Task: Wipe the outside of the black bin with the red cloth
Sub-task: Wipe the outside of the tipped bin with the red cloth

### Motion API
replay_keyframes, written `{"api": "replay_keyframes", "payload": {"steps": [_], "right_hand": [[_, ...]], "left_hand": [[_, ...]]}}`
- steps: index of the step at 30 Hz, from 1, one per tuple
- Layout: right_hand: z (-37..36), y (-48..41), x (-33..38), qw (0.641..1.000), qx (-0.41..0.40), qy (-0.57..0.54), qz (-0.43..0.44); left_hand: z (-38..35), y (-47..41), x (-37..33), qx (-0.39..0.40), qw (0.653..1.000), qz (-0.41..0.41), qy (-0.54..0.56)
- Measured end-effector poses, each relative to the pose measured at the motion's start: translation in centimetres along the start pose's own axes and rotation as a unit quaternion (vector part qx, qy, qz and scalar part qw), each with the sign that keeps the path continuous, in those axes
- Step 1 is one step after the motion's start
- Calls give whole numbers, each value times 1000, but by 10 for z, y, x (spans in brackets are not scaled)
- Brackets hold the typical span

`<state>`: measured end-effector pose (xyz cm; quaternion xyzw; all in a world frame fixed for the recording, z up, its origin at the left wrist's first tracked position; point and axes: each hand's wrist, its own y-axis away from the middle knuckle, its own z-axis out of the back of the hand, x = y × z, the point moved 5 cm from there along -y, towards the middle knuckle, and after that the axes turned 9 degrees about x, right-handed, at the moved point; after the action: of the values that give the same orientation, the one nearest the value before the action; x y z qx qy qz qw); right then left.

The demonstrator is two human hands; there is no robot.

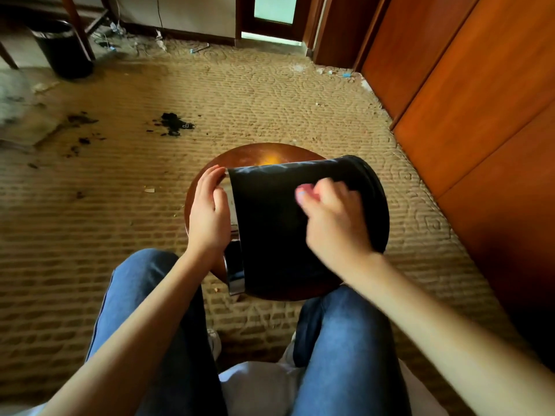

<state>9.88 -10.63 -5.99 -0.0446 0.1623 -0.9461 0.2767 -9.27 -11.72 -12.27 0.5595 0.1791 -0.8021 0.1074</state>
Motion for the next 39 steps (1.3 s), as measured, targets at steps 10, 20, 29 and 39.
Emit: {"api": "replay_keyframes", "payload": {"steps": [10,20,29,39], "right_hand": [[-4,5,34,994,11,-32,108],[3,-12,-87,984,35,-20,-175],[-1,-37,-12,991,4,60,-121],[-4,-30,85,1000,-17,5,25]], "left_hand": [[2,0,1,5,1000,1,6],[0,1,2,8,999,16,27],[1,-5,4,-4,999,29,36],[3,-3,-2,-7,1000,22,-20]]}}
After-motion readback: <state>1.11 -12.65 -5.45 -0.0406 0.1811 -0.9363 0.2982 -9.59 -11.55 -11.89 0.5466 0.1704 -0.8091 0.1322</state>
